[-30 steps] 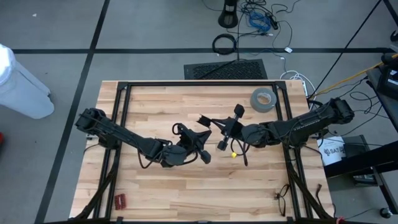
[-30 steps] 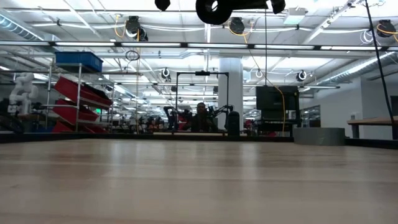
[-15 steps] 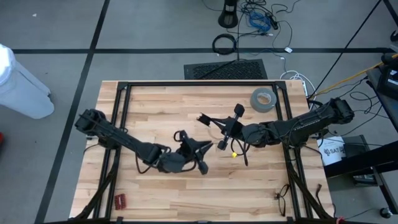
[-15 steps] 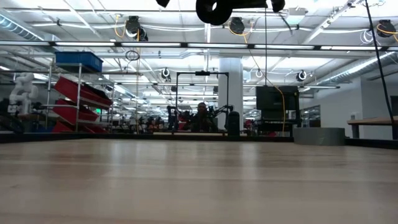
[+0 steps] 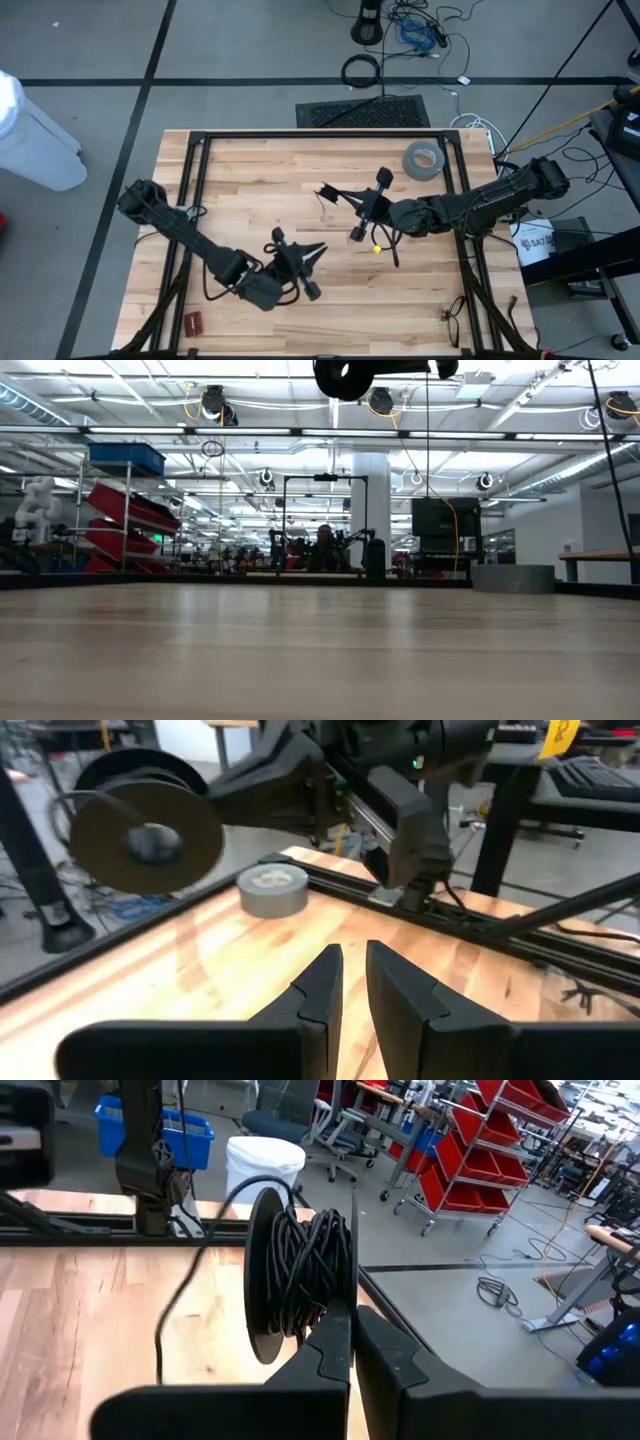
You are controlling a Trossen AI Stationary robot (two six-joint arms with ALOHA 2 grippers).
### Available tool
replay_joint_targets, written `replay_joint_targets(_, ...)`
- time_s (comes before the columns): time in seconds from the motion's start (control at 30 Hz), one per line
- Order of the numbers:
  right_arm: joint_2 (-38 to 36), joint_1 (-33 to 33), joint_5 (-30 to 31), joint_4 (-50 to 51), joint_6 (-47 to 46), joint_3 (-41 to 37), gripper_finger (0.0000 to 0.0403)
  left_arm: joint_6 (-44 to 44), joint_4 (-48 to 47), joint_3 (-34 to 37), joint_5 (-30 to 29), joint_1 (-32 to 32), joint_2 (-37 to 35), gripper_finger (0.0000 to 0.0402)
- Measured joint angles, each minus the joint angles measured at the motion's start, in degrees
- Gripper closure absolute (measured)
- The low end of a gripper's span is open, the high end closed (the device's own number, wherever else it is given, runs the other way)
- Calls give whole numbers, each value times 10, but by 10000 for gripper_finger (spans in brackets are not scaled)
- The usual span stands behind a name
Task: Coil cords
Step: Coil the black wire onto the spool
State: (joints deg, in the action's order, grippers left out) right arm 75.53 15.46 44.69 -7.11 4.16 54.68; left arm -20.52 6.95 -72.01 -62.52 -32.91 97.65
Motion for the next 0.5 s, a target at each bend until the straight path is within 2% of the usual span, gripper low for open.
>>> replay_joint_targets(0.17, -2, 4, 0, -3, 10, 0, 403, 19, -3, 0, -26, -14, 0, 347)
replay_joint_targets(0.4, -16, 9, 0, -2, 13, 0, 403, 61, 3, 0, -155, -30, 0, 346)
replay_joint_targets(0.5, -23, 13, 0, -4, 13, 0, 403, 59, 2, 0, -134, -18, 0, 346)
